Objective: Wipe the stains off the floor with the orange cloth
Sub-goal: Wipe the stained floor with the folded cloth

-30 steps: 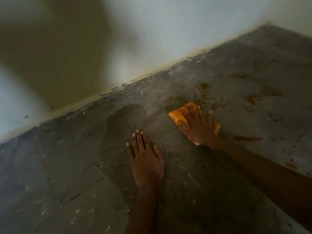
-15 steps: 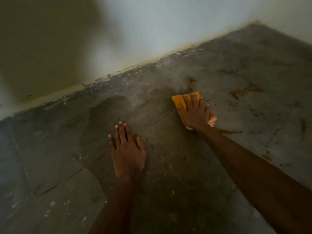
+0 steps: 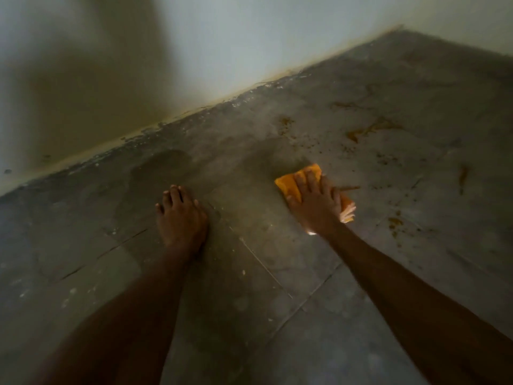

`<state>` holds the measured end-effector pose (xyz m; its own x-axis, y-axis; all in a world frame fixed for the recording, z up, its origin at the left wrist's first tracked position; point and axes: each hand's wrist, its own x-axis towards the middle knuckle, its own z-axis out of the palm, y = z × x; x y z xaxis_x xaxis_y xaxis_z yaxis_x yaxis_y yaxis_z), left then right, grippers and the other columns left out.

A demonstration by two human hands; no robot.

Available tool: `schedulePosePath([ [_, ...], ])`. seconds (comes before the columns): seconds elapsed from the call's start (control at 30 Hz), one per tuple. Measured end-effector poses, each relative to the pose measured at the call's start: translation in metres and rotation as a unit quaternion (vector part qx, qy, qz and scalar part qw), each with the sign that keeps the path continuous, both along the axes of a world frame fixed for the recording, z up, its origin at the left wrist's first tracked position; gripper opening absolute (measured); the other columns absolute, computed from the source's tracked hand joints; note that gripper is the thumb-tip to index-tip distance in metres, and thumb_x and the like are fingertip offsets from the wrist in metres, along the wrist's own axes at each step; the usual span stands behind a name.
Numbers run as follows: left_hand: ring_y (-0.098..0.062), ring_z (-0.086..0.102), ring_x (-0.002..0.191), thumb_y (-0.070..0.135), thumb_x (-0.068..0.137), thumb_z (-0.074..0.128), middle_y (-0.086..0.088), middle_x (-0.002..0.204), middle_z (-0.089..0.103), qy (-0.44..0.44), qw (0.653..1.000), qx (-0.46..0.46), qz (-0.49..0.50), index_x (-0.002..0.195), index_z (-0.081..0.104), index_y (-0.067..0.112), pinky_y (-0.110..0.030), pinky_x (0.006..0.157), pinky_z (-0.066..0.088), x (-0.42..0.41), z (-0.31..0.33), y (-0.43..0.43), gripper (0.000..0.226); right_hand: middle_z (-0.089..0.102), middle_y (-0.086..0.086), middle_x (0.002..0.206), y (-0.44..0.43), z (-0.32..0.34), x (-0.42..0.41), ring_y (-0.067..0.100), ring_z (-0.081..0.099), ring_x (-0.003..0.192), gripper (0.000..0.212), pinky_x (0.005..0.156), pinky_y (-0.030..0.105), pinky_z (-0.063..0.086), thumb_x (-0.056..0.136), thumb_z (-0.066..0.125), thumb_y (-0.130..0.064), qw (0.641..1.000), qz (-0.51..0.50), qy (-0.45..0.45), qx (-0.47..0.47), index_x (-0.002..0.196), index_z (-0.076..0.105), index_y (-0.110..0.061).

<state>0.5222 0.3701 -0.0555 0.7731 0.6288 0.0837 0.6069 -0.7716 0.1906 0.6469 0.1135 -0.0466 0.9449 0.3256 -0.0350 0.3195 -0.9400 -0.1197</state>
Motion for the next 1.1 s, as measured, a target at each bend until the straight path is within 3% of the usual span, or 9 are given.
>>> schedulePosePath([
  [0.17,-0.044,0.037,0.132,0.041,0.092,0.040,-0.025,0.144,0.042,0.006,0.999,-0.031,0.008,0.135,0.045,-0.001,-0.057,0.107,0.032,-0.018,0.011,-0.075,0.061,0.027,-0.005,0.163,-0.073,-0.019,-0.149,0.029,0.029,0.148,0.063,0.114,0.054,0.029,0.093,0.031,-0.060,0.981,0.191,-0.013,0.045,0.152,0.033,-0.037],
  [0.27,-0.037,0.033,0.139,0.049,0.091,0.047,-0.013,0.151,0.038,0.007,0.993,-0.050,-0.104,0.140,0.043,0.013,-0.057,0.111,0.026,-0.049,0.001,-0.137,0.062,0.032,-0.002,0.161,-0.150,-0.020,-0.124,0.035,0.039,0.141,0.065,0.109,0.057,0.036,0.091,0.027,-0.062,0.995,0.087,-0.042,0.031,0.150,0.034,-0.037],
  [0.4,-0.032,0.041,0.134,0.058,0.090,0.037,-0.008,0.145,0.043,0.006,0.987,-0.004,-0.158,0.140,0.041,0.021,-0.058,0.109,0.032,-0.085,-0.008,-0.198,0.063,0.004,-0.003,0.168,-0.147,-0.008,-0.054,0.036,0.008,0.152,0.069,0.120,0.058,0.010,0.094,0.020,-0.064,0.995,-0.081,0.047,0.022,0.156,0.013,-0.036],
  [0.57,-0.032,0.047,0.127,0.050,0.090,0.046,-0.010,0.138,0.050,-0.027,0.988,-0.005,-0.151,0.137,0.046,0.020,-0.053,0.109,0.036,-0.106,-0.004,-0.212,0.055,0.017,-0.008,0.165,-0.171,-0.017,-0.219,0.027,0.021,0.151,0.063,0.117,0.052,0.021,0.094,0.030,-0.060,0.987,0.145,-0.035,0.059,0.154,0.025,-0.041],
  [0.67,-0.032,0.042,0.133,0.047,0.093,0.049,-0.011,0.145,0.045,-0.043,0.983,-0.016,-0.178,0.139,0.045,0.018,-0.052,0.114,0.029,-0.115,-0.012,-0.209,0.055,0.024,-0.005,0.164,-0.222,-0.019,-0.157,0.033,0.031,0.146,0.062,0.113,0.055,0.028,0.093,0.027,-0.061,0.997,0.051,-0.048,0.041,0.152,0.029,-0.041],
  [0.77,-0.033,0.041,0.133,0.040,0.088,0.044,-0.012,0.143,0.047,-0.083,0.982,-0.086,-0.149,0.136,0.049,0.012,-0.051,0.118,0.023,-0.110,-0.018,-0.207,0.056,0.007,-0.004,0.167,-0.185,-0.011,-0.063,0.036,0.009,0.151,0.062,0.119,0.059,0.010,0.098,0.025,-0.060,0.995,-0.082,0.026,0.049,0.155,0.017,-0.039],
  [0.9,-0.034,0.051,0.119,0.010,0.089,0.047,-0.018,0.127,0.055,-0.193,0.954,-0.225,-0.048,0.129,0.054,0.004,-0.030,0.099,0.034,-0.110,-0.008,-0.212,0.041,0.018,-0.002,0.165,-0.103,-0.016,-0.127,0.036,0.015,0.151,0.060,0.117,0.057,0.011,0.097,0.031,-0.058,0.989,0.122,-0.008,0.084,0.153,0.029,-0.037],
  [0.97,-0.032,0.051,0.121,0.015,0.087,0.045,-0.018,0.129,0.056,-0.198,0.948,-0.246,-0.043,0.129,0.055,0.003,-0.027,0.099,0.033,-0.110,-0.005,-0.211,0.044,0.026,-0.009,0.163,-0.124,-0.024,-0.183,0.030,0.022,0.150,0.056,0.116,0.053,0.017,0.097,0.030,-0.059,0.970,0.220,-0.033,0.097,0.150,0.034,-0.040],
  [1.1,-0.037,0.046,0.130,0.031,0.088,0.040,-0.019,0.137,0.053,-0.163,0.964,-0.182,-0.101,0.129,0.057,0.003,-0.052,0.112,0.033,-0.110,-0.016,-0.211,0.053,0.026,-0.007,0.163,-0.201,-0.032,-0.110,0.030,0.031,0.145,0.055,0.114,0.052,0.021,0.098,0.030,-0.056,0.992,0.097,-0.068,0.052,0.151,0.028,-0.044],
])
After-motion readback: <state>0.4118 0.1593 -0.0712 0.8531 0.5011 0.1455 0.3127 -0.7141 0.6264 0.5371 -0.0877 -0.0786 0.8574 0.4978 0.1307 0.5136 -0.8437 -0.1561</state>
